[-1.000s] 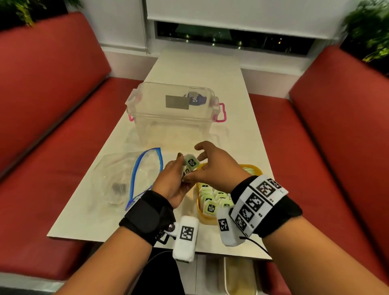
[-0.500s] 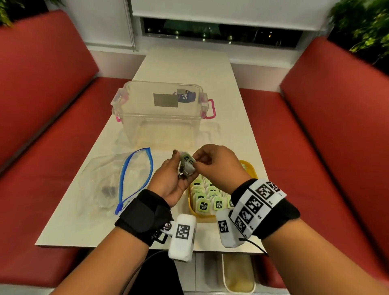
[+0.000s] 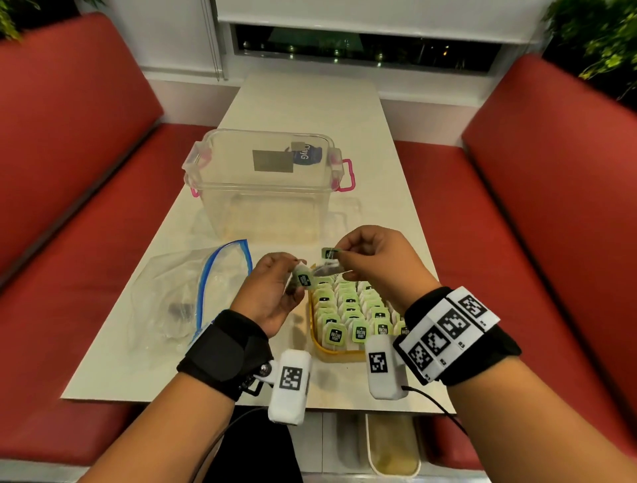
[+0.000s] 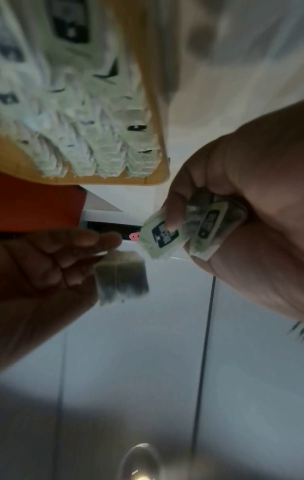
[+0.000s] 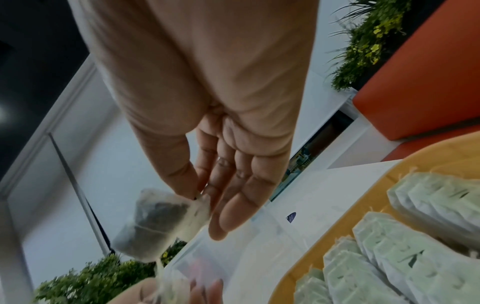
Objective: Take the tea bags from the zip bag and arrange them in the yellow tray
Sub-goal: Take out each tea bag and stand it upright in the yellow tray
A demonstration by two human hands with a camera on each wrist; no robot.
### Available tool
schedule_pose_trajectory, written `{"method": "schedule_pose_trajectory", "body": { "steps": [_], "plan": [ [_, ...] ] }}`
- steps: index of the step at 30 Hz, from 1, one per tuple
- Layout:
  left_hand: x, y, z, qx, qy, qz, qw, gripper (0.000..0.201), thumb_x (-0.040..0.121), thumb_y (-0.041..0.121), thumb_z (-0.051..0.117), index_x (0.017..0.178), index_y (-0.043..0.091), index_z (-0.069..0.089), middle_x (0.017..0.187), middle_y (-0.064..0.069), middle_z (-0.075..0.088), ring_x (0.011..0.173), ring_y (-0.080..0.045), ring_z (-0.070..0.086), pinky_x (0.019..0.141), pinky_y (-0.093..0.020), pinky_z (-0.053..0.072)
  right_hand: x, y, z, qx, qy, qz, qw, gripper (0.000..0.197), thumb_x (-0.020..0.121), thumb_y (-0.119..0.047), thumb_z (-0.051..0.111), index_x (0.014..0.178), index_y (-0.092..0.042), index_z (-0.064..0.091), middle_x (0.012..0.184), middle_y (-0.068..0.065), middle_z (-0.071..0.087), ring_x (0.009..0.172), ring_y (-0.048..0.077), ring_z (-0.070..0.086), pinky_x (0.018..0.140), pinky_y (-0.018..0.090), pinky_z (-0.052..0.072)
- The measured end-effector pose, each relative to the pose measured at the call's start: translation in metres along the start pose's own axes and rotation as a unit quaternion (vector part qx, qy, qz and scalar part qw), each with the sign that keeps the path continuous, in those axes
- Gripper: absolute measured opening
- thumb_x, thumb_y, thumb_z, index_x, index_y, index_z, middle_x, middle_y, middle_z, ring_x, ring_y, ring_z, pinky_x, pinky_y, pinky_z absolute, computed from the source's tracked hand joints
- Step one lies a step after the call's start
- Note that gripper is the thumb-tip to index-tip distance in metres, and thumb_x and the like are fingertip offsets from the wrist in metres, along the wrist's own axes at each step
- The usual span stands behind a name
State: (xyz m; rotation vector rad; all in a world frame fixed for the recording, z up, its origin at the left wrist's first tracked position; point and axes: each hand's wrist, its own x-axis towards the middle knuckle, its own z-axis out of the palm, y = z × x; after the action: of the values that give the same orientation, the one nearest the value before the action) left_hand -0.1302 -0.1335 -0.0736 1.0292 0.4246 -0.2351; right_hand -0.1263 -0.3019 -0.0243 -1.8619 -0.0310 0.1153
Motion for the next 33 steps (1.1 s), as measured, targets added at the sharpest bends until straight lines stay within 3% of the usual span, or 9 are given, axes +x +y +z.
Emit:
{"method": "schedule_pose_trajectory", "body": {
  "steps": [4,8,15,18,21,24,28,31,33],
  "plan": [
    [-0.005,0.001,0.000,0.117,-0.051,0.050,0.991,0.014,0.096,0.019,0.054,0.085,0.017,0.061,0.073,0.000,0.056,0.056,-0.012,0.043,0.045,-0.021,0.031,-0.001,-0.004,-0.007,0.046,0.009,-0.003,0.999,0.007,0.083,0.002,0.067,0.083,-0.005,0.065,0.078,0.019,0.064,0.067,0.021,0.059,0.064,0.029,0.055],
    [-0.012,0.005,0.006,0.140,-0.124,-0.003,0.982,0.033,0.092,0.046,0.053,0.088,0.015,0.064,0.068,0.000,0.052,0.052,-0.011,0.039,0.042,-0.019,0.031,-0.002,-0.001,-0.008,0.039,0.016,-0.035,0.999,0.008,0.081,0.002,0.069,0.082,-0.006,0.067,0.075,0.016,0.067,0.067,0.019,0.062,0.067,0.030,0.054],
    [-0.012,-0.004,0.016,0.195,-0.122,0.055,0.972,0.011,0.091,0.019,0.061,0.081,0.015,0.063,0.066,0.002,0.055,0.044,-0.007,0.045,0.046,-0.018,0.033,0.000,0.006,-0.012,-0.001,0.015,-0.039,0.999,0.021,0.083,0.002,0.061,0.089,-0.014,0.073,0.088,0.011,0.073,0.082,0.028,0.068,0.082,0.042,0.056],
    [-0.010,-0.006,0.017,0.213,-0.116,0.095,0.966,0.008,0.092,0.011,0.060,0.084,0.011,0.064,0.057,0.007,0.059,0.043,-0.002,0.048,0.044,-0.013,0.035,-0.002,0.005,-0.015,0.030,0.000,-0.029,0.999,0.018,0.089,-0.002,0.059,0.093,-0.015,0.071,0.092,0.008,0.071,0.084,0.020,0.067,0.080,0.033,0.059],
    [-0.008,-0.008,0.018,0.224,-0.130,0.120,0.958,0.005,0.089,0.011,0.064,0.090,0.006,0.067,0.071,-0.005,0.065,0.049,-0.002,0.054,0.051,-0.011,0.041,-0.002,0.006,-0.018,0.043,-0.013,-0.030,0.999,0.016,0.087,-0.003,0.066,0.100,-0.012,0.068,0.093,0.009,0.069,0.080,0.015,0.066,0.073,0.027,0.059],
    [-0.007,-0.008,0.018,0.259,-0.155,0.134,0.944,0.012,0.083,0.020,0.072,0.090,0.011,0.072,0.086,-0.016,0.067,0.074,-0.018,0.061,0.075,-0.032,0.049,0.000,0.008,-0.021,0.013,-0.005,-0.033,0.999,0.019,0.084,-0.003,0.069,0.098,-0.015,0.068,0.085,0.009,0.064,0.074,0.017,0.062,0.069,0.030,0.058],
    [-0.010,-0.009,0.021,0.285,-0.178,0.155,0.929,0.007,0.085,0.018,0.071,0.090,0.013,0.072,0.080,-0.004,0.065,0.076,-0.012,0.058,0.073,-0.026,0.047,0.001,0.009,-0.025,0.009,0.022,-0.039,0.999,0.021,0.082,0.001,0.069,0.092,-0.018,0.067,0.075,0.001,0.057,0.066,0.013,0.059,0.062,0.027,0.057],
    [-0.008,-0.011,0.021,0.306,-0.174,0.183,0.918,0.016,0.084,0.022,0.072,0.096,0.010,0.072,0.093,-0.019,0.066,0.079,-0.014,0.057,0.077,-0.029,0.047,0.001,0.008,-0.029,0.046,0.013,-0.028,0.998,0.022,0.082,0.003,0.068,0.091,-0.017,0.067,0.077,0.005,0.055,0.065,0.015,0.059,0.061,0.024,0.055],
    [-0.005,-0.012,0.020,0.326,-0.174,0.202,0.907,0.015,0.084,0.020,0.073,0.097,0.012,0.073,0.095,-0.018,0.066,0.080,-0.016,0.057,0.077,-0.032,0.047,0.000,0.008,-0.031,0.054,0.002,-0.021,0.998,0.021,0.082,0.002,0.069,0.091,-0.017,0.068,0.083,0.011,0.055,0.069,0.020,0.061,0.064,0.029,0.057]
  ]
}}
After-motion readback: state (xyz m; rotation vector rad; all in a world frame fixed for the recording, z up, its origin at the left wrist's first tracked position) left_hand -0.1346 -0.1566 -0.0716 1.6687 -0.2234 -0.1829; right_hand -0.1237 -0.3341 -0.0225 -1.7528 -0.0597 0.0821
